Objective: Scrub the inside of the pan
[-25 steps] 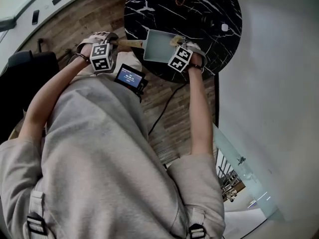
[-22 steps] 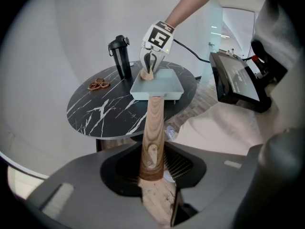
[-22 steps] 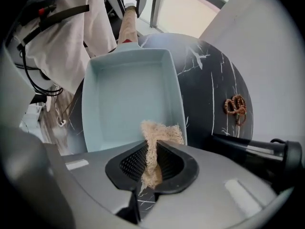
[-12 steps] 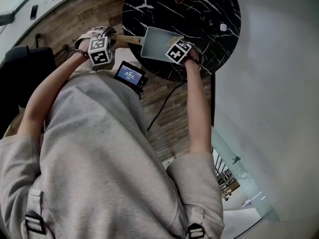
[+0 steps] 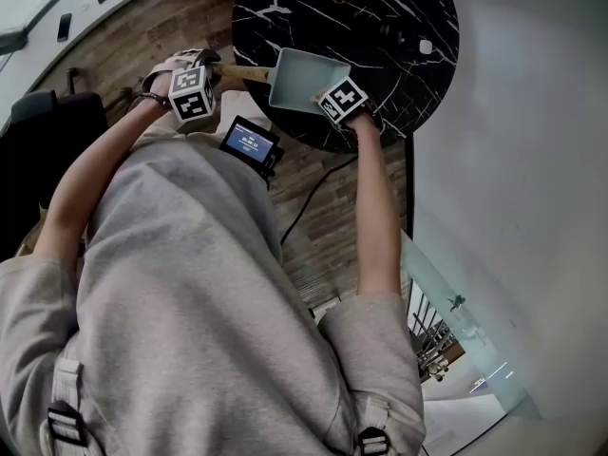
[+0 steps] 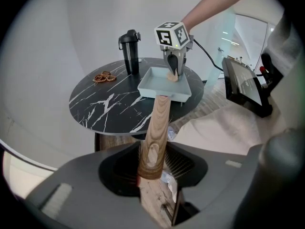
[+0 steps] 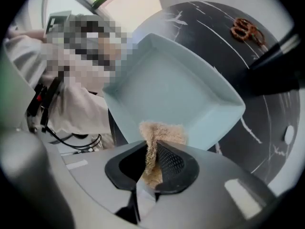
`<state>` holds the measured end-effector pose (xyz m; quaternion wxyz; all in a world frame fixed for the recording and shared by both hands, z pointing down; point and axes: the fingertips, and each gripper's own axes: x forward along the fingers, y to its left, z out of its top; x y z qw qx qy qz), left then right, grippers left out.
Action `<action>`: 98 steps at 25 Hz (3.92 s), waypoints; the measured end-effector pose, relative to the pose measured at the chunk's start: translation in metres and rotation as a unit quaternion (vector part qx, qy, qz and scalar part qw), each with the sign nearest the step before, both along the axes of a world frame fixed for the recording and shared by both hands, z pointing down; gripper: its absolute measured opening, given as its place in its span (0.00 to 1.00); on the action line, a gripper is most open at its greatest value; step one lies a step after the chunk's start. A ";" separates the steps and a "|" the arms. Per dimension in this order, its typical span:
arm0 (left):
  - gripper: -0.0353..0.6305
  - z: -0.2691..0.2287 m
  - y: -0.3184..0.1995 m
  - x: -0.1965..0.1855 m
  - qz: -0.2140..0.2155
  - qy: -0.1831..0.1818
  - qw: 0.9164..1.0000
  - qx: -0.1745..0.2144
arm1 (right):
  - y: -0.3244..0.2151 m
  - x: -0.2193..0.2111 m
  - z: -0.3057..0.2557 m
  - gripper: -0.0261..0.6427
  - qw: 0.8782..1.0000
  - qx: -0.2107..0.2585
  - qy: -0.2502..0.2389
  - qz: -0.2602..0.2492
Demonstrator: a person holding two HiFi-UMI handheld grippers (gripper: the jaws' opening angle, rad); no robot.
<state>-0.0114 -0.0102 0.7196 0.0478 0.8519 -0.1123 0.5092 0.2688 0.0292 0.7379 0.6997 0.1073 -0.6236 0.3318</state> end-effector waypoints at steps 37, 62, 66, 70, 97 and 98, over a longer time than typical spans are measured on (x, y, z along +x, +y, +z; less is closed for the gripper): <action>0.26 -0.001 0.007 -0.001 0.022 -0.007 1.000 0.014 | -0.047 -0.135 -0.006 0.13 0.756 -0.050 -0.269 0.594; 0.17 -0.256 0.030 0.015 -0.029 0.334 0.937 0.096 | -0.006 -0.173 -0.363 0.13 0.557 0.412 -0.584 0.424; 0.11 -0.317 0.064 0.014 -0.051 0.381 0.912 0.147 | 0.054 -0.167 -0.390 0.13 0.573 0.510 -0.528 0.364; 0.08 -0.353 0.113 0.002 -0.094 0.408 0.892 0.171 | 0.114 -0.161 -0.411 0.13 0.572 0.602 -0.458 0.316; 0.06 -0.377 0.314 -0.012 -0.141 0.396 0.865 0.274 | 0.353 -0.180 -0.442 0.13 0.527 0.747 -0.327 0.241; 0.06 -0.375 0.317 -0.010 -0.136 0.394 0.866 0.275 | 0.358 -0.180 -0.438 0.13 0.530 0.745 -0.325 0.242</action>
